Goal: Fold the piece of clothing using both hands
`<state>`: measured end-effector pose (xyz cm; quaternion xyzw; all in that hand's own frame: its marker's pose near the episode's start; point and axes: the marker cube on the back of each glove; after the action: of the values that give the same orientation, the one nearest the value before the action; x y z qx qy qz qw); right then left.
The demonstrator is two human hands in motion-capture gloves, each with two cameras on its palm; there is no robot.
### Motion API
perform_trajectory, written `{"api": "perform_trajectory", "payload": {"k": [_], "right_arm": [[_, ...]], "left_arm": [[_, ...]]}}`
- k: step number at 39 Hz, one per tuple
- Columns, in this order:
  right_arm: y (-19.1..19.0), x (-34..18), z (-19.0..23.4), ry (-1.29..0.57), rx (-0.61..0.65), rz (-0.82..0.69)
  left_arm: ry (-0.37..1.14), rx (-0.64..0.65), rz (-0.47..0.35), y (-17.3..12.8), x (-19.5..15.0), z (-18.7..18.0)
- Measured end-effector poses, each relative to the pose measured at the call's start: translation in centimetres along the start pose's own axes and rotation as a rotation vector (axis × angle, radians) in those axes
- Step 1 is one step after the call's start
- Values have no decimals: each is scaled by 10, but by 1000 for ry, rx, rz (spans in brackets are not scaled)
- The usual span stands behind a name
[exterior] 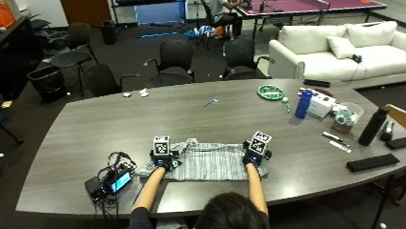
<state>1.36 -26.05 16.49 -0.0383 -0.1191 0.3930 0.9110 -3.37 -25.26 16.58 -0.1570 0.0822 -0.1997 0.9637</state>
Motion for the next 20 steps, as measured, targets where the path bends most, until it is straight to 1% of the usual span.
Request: {"api": "perform_trajectory", "payload": {"k": [6,11,15,18,20], "right_arm": [[-7,3,-1,-35,2,0],[-12,14,-2,13,-77,8],[-19,27,-4,25,-113,45],[-25,32,-8,-30,-78,29],[-25,21,-7,-66,-54,1]], "left_arm": [[0,-46,28,11,5,3],[-21,-106,-20,23,4,8],[-42,-124,-23,29,4,10],[-38,-101,1,31,6,11],[-40,-90,11,32,-5,10]]}}
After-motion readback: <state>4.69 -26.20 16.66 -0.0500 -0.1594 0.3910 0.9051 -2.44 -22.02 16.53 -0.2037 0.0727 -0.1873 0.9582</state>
